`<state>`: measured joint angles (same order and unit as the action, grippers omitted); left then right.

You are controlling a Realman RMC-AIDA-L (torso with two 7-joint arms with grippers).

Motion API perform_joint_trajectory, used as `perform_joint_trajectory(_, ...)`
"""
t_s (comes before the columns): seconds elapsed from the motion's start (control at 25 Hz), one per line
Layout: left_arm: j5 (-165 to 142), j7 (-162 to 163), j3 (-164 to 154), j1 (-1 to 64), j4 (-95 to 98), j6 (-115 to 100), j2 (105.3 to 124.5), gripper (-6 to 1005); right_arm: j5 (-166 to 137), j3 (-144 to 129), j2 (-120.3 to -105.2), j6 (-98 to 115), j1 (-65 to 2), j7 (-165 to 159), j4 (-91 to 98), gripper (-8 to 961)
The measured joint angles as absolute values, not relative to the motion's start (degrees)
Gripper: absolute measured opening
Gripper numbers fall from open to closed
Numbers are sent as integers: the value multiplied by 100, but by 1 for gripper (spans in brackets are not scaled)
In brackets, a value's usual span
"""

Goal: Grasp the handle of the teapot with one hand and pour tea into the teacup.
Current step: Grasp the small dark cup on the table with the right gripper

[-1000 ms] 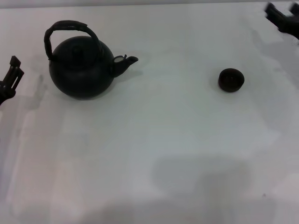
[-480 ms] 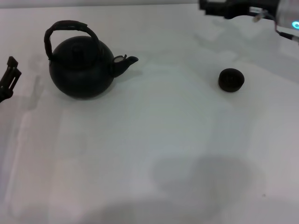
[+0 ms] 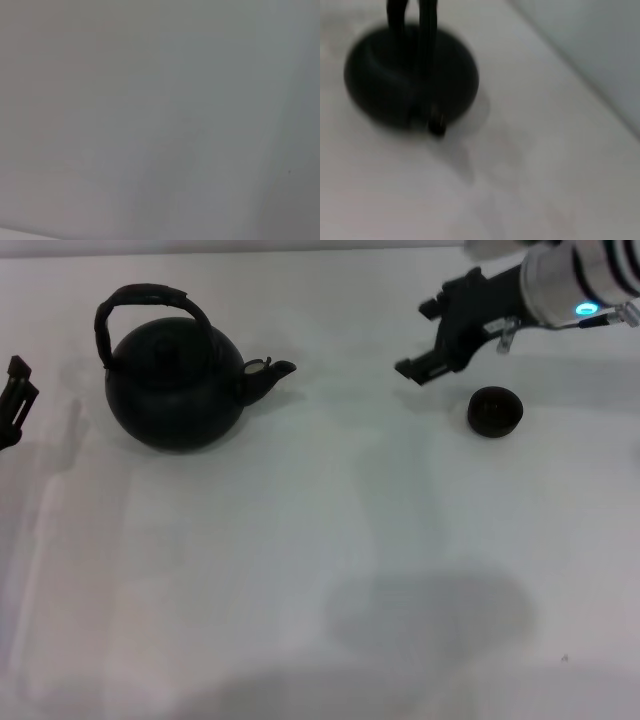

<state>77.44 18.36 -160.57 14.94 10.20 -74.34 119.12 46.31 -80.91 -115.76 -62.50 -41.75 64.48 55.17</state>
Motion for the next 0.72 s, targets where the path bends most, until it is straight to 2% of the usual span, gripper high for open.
perform_joint_trajectory(0.36, 7822, 1845, -16057, 1505, 1052, -7432, 11919, 890, 3387, -9334, -11581, -6283, -4452, 5042, 5697, 791)
perform_joint_trajectory(0.72, 7835, 1850, -16057, 1516, 1073, -7424, 11927, 891, 3109, -9468, -11559, -6364, -4444, 4826, 5524, 783)
